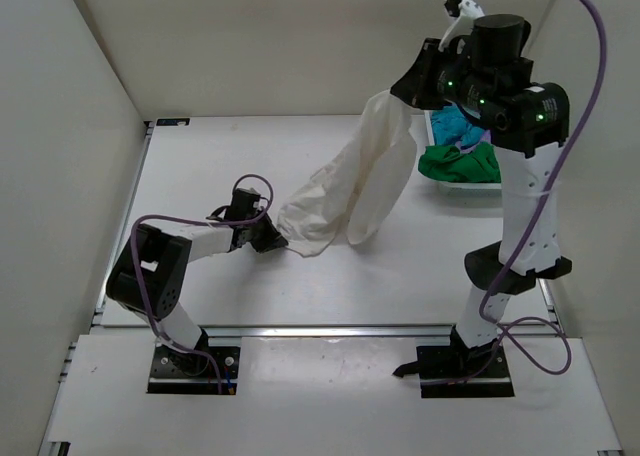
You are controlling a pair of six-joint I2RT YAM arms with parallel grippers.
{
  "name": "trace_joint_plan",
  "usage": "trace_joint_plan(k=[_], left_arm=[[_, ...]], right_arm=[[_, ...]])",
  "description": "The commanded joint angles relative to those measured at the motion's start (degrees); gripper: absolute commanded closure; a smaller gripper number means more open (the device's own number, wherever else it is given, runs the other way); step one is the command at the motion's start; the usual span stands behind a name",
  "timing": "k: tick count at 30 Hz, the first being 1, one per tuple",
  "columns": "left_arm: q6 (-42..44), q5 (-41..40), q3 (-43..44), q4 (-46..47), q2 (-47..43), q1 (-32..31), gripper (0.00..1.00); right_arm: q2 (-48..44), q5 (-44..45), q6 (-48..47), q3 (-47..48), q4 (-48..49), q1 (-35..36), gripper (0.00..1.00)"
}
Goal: Fold and stack the t-shirts
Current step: Move the tshirt to the center of the board
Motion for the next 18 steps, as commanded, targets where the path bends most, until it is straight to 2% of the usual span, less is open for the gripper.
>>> trace_joint_plan(k=[1, 5, 7, 11, 15, 17, 18], left_arm=[[-0.4, -0.8, 2.6, 0.3, -4.3, 0.5, 1.00], [-0.1, 0.0, 7.3, -4.5, -14.0, 5.6, 1.00], [-0.1, 0.6, 13.0, -7.7, -20.1, 9.8, 1.00], [2.6, 0.5, 23.7, -15.1, -26.0, 12.4, 1.00], [7.0, -1.5, 41.2, -22.5, -26.7, 13.0, 1.00], [10.5, -2.7, 55.1, -25.4, -22.9, 12.5, 1.00], [11.1, -1.5, 59.2, -28.4, -19.3, 12.4, 1.00]], right_arm=[[-5.2, 0.6, 0.2, 0.0, 2.2, -1.3, 0.96], [-7.9, 0.5, -0.3, -3.3, 2.5, -1.0, 0.98], [-7.5, 1.9, -0.3, -3.3, 2.1, 0.8, 0.99], [-6.0, 1.9, 0.0, -2.8, 2.3, 3.5, 0.99], [-4.4, -0.5, 1.1, -1.3, 4.2, 5.1, 1.00], [-4.1, -1.9, 1.6, -0.6, 4.3, 5.8, 0.99], [-3.7, -2.3, 2.2, -0.9, 3.7, 6.1, 1.00]])
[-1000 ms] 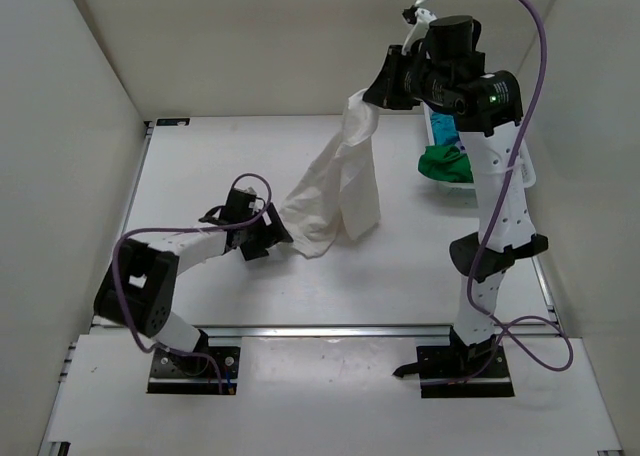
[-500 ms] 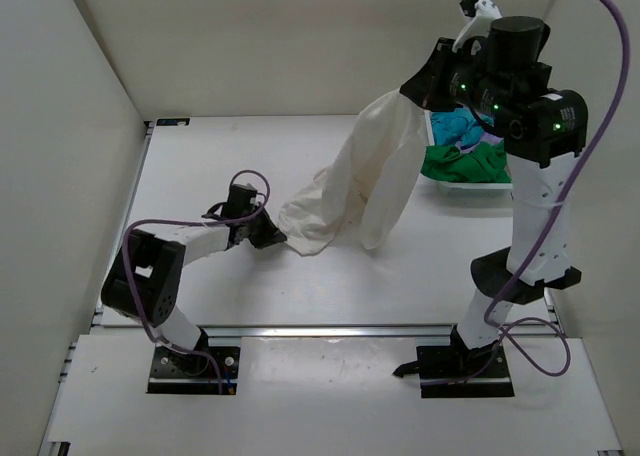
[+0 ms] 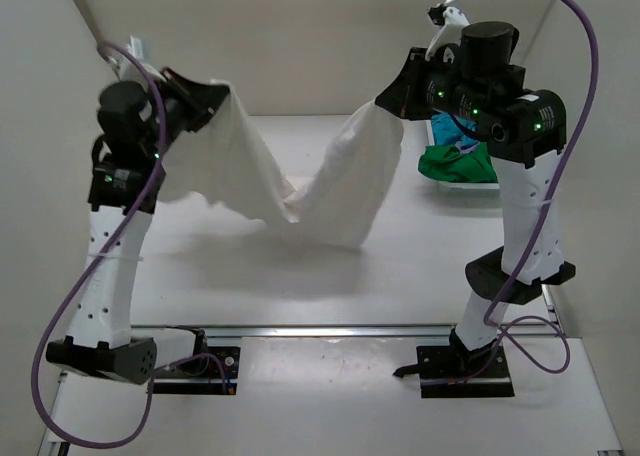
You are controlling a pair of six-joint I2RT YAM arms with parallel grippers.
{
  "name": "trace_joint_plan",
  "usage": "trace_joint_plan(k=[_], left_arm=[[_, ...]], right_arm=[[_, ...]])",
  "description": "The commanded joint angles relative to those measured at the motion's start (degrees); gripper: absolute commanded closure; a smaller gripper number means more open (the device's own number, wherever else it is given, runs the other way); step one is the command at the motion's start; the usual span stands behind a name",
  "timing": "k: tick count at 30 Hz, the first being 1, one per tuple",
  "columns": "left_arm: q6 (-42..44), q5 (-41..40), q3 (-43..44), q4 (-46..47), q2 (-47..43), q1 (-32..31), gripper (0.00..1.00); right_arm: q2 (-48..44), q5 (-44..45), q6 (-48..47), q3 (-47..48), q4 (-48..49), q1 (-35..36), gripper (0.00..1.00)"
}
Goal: Fold and stack the t-shirts
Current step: Move the tshirt to the center of the board
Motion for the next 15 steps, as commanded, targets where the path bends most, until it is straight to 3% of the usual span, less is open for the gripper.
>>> trace_joint_plan(k=[1, 2, 4, 6, 8, 10, 12, 15], left_arm=[[5.7, 0.3, 18.7, -9.2, 5.8, 0.5, 1.00], [6.7, 2.4, 24.4, -11.5, 9.3, 0.3, 1.00], [7.7, 4.7, 27.2, -14.1, 12.9, -0.7, 1.00], [9.2, 5.3, 25.6, -15.0, 15.0, -2.2, 1.00], [11.8, 2.5, 22.8, -16.5, 15.7, -7.1, 1.00], [12.4, 1.0, 18.2, -16.8, 15.6, -9.7, 1.00], [12.0, 2.7, 8.1, -14.5, 13.9, -11.9, 0.98], [10.4, 2.4, -2.7, -9.1, 12.4, -18.0, 0.98]], right_arm=[[0.7, -2.3, 2.0, 1.9, 1.9, 1.6, 1.00], [1.4, 0.0, 1.7, 3.2, 1.0, 3.2, 0.99], [2.1, 5.5, 0.7, 4.5, -2.8, 6.9, 0.95], [0.7, 7.8, 0.7, 2.0, -3.2, 7.8, 0.82], [-0.7, 11.3, 0.4, 0.6, -3.2, 8.6, 0.63], [-4.3, 17.2, 0.8, -4.4, -3.3, 10.3, 0.60], [-10.0, 23.7, 0.6, -12.3, -3.2, 11.8, 0.60], [-18.0, 26.5, 0.9, -23.5, -2.6, 9.4, 0.63]])
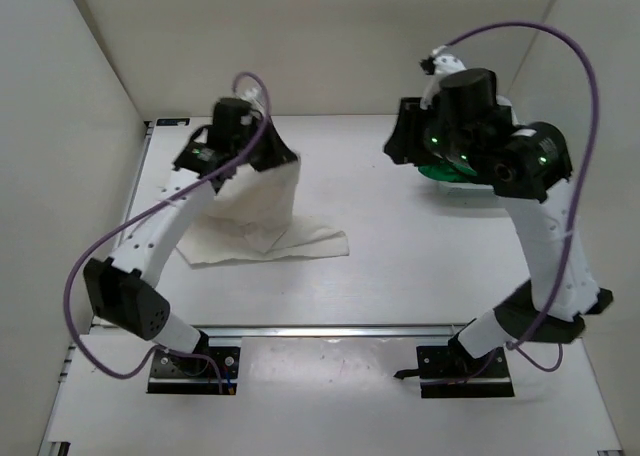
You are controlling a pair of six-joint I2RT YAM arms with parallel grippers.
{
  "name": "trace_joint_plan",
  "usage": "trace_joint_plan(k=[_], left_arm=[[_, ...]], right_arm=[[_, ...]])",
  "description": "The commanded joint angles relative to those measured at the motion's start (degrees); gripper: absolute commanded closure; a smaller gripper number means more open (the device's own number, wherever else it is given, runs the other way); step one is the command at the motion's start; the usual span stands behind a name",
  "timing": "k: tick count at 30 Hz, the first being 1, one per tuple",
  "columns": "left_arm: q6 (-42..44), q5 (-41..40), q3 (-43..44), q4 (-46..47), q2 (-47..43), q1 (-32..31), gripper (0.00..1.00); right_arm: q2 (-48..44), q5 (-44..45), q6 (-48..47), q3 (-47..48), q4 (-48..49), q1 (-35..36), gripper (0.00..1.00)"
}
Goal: Fold and stack the t-shirts
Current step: Move the tshirt to the center of the board, then flatten out the tshirt
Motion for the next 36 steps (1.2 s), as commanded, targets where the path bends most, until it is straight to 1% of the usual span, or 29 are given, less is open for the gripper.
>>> trace_joint_plan(k=[1, 2, 3, 4, 5, 6, 7, 8, 9, 10, 11, 12, 14, 15, 16, 17, 18, 19, 20, 22, 24, 25, 27, 29, 31, 33, 36], left_arm=[[0.0, 0.7, -8.3, 3.3, -1.1, -6.1, 0.99], [-0.7, 0.9, -10.1, 4.1, -0.5, -8.3, 0.97], [-1.4, 2.5, -11.7, 6.5, 1.3, -9.4, 0.90], [-1.6, 3.6, -11.6, 7.5, 3.9, -10.8, 0.85], [-1.4, 4.9, -11.2, 8.2, 5.2, -11.1, 0.67], [-1.0, 5.3, -10.0, 7.9, 7.8, -11.8, 0.43], [-1.0, 6.4, -9.1, 8.2, 9.4, -12.3, 0.31], [-0.9, 6.9, -9.1, 8.6, 9.4, -11.9, 0.24], [-1.3, 7.0, -9.4, 9.0, 9.0, -11.8, 0.15], [-1.1, 5.9, -10.5, 9.0, 7.1, -10.5, 0.10], [-1.3, 4.9, -11.5, 9.8, 5.4, -9.6, 0.09], [-1.4, 4.5, -14.2, 10.7, 2.7, -6.9, 0.09], [-3.0, 5.4, -22.2, 13.2, -3.9, 1.2, 0.09], [-2.8, 5.4, -23.9, 13.4, -5.8, 3.2, 0.09], [-3.4, 5.0, -27.9, 13.0, -8.7, 7.2, 0.10], [-3.2, 5.9, -32.4, 13.5, -11.3, 11.1, 0.11], [-3.3, 4.4, -33.5, 12.7, -12.6, 13.2, 0.13], [-3.1, 3.8, -37.0, 12.1, -13.2, 15.9, 0.22], [-2.9, 1.6, -39.5, 11.8, -13.8, 17.5, 0.28], [-4.0, 2.6, -43.5, 14.8, -13.2, 19.7, 0.29], [-8.2, 5.8, -48.2, 18.7, -11.2, 23.6, 0.29], [-9.4, 6.5, -48.6, 20.6, -10.7, 24.7, 0.29], [-12.8, 6.1, -50.9, 24.7, -9.7, 27.3, 0.33], [-13.8, 4.3, -50.2, 26.4, -8.4, 28.1, 0.44], [-15.2, 1.4, -49.6, 28.4, -6.1, 28.8, 0.51], [-17.6, 0.6, -51.7, 31.4, -4.5, 29.8, 0.55], [-22.7, 0.2, -56.4, 41.0, -2.8, 31.4, 0.53]], right_arm=[[-11.3, 6.7, -0.3, -9.0, 2.9, -4.3, 0.64], [-13.0, 3.8, -0.7, -15.2, 5.8, -6.1, 0.69], [-16.1, 0.7, -1.2, -21.3, 8.0, -9.3, 0.78], [-18.8, -1.8, -1.2, -27.7, 12.4, -10.8, 0.83], [-21.0, -2.3, -0.7, -30.9, 17.5, -11.1, 0.85], [-21.9, -3.8, -0.5, -37.3, 20.0, -10.9, 0.90], [-23.4, -4.8, -0.3, -42.1, 24.4, -10.5, 0.92], [-24.0, -5.2, -0.8, -46.2, 28.0, -10.2, 0.92], [-23.8, -5.4, -0.6, -47.5, 30.6, -10.1, 0.91], [-23.5, -8.1, -1.2, -49.3, 31.3, -10.1, 0.92], [-22.7, -9.2, -2.5, -50.4, 33.9, -10.2, 0.92], [-22.5, -9.6, -3.2, -52.0, 36.1, -9.6, 0.92], [-20.9, -10.8, -4.3, -55.0, 39.3, -7.7, 0.92], [-19.7, -12.3, -4.8, -55.2, 41.3, -7.1, 0.92], [-18.9, -12.9, -4.9, -55.8, 43.5, -6.0, 0.91], [-17.1, -12.7, -5.6, -55.9, 44.2, -3.7, 0.93], [-14.6, -13.3, -5.8, -55.7, 44.9, -2.1, 0.93], [-13.6, -13.0, -6.7, -54.0, 44.5, -1.4, 0.95], [-10.7, -11.1, -7.5, -52.4, 44.6, 1.1, 0.95], [-7.2, -9.1, -9.1, -49.0, 42.2, 3.4, 0.96], [-5.3, -7.4, -10.3, -47.4, 41.6, 4.4, 0.97], [-5.3, -8.2, -10.3, -48.0, 41.8, 3.4, 0.97], [-7.1, -9.8, -9.6, -49.9, 42.5, 1.7, 0.96], [-9.0, -12.7, -8.4, -52.3, 43.5, -0.1, 0.96], [-11.4, -13.5, -8.8, -54.4, 43.3, -1.0, 0.95], [-12.8, -14.1, -7.9, -55.8, 42.3, -2.0, 0.95], [-14.8, -14.1, -7.9, -57.4, 41.0, -2.9, 0.94]])
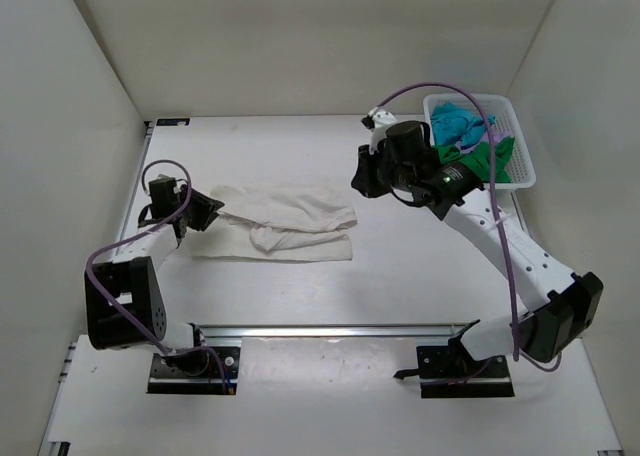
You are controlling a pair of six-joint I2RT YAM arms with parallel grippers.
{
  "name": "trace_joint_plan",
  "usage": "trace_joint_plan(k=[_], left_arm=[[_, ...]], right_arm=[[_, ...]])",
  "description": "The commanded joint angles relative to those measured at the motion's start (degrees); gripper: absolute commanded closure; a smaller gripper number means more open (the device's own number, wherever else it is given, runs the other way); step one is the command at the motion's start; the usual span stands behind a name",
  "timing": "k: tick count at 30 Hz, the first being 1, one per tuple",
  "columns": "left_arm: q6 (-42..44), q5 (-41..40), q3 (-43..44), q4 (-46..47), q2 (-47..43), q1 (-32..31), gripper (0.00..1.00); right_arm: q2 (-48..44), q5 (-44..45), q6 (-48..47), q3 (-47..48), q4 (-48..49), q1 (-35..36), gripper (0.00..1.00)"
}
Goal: Fold and stack the t-shirts
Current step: Flatten out the tshirt
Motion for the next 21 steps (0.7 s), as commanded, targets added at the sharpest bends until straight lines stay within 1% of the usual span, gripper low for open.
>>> trace_joint_plan(k=[1, 5, 10, 12, 14, 16, 20, 21], left_arm=[[-6.7, -2.3, -4.1, 11.4, 1.7, 1.9, 0.52], [-3.5, -4.5, -1.4, 11.2, 5.9, 2.2, 0.51], [-3.6, -4.5, 0.8, 13.3, 9.1, 1.8, 0.51], [-4.1, -5.3, 1.2, 14.5, 10.6, 1.3, 0.51], [-4.7, -5.5, 1.7, 15.3, 12.6, 1.7, 0.52], [-4.6, -6.0, 2.5, 15.5, 13.9, 1.7, 0.52], [-2.0, -6.7, 5.6, 14.5, 16.9, 0.9, 0.51], [-2.2, -6.4, 5.8, 14.4, 17.6, 0.9, 0.52]], right_arm=[[-3.8, -1.6, 0.1, -1.6, 0.5, -0.5, 0.94], [-5.8, -2.8, 0.5, -3.4, 0.2, -2.4, 0.94], [-5.6, -4.2, 1.1, -4.4, 0.0, -3.5, 0.94], [-5.0, -4.6, 1.1, -4.9, 0.1, -2.8, 0.94], [-4.4, -4.3, 1.1, -3.8, -0.3, -2.5, 0.94], [-4.1, -5.9, 2.2, -3.2, -0.5, -3.3, 0.94], [-4.4, -7.8, 2.5, -1.4, -0.3, -6.5, 0.93], [-4.6, -8.1, 2.3, -0.9, -0.9, -7.2, 0.94]])
